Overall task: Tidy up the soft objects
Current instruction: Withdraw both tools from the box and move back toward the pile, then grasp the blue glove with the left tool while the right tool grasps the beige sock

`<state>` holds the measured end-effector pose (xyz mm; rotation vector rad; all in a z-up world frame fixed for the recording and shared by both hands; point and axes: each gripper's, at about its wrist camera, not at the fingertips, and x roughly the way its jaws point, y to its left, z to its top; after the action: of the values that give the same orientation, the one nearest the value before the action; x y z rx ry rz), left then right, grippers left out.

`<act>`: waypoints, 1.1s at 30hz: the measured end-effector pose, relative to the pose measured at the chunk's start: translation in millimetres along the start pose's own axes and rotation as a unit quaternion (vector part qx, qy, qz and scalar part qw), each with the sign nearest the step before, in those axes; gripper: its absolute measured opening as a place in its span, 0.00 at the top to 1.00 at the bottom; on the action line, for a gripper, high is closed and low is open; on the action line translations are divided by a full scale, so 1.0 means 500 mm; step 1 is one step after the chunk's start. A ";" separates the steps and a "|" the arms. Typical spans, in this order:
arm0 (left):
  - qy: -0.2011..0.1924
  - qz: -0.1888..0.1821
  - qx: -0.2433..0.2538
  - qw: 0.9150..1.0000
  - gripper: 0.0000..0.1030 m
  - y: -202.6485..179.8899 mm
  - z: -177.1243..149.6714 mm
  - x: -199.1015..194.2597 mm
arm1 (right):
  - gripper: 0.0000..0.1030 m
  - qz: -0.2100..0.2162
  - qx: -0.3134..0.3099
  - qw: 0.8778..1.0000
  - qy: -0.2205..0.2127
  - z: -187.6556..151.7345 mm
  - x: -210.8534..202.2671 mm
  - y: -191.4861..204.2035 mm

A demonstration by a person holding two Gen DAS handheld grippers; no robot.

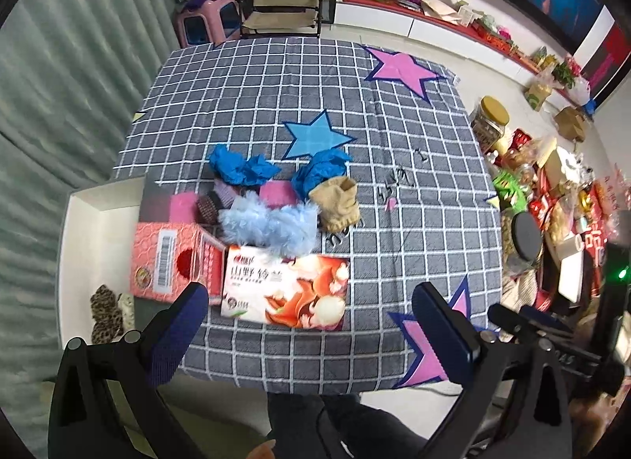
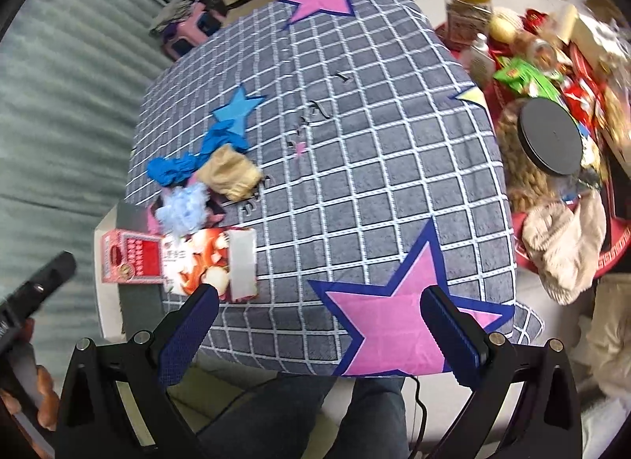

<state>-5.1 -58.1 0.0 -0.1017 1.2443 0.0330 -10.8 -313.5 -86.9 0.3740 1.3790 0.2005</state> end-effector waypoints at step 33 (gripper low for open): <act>0.132 -0.016 0.091 0.987 0.00 0.135 0.277 0.341 | 0.00 -0.202 0.026 0.978 0.039 0.186 0.336 0.096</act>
<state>174.9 17.3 -121.5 0.0335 1.5047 -0.1248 115.5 -223.0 -209.7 0.1238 1.5087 -0.1575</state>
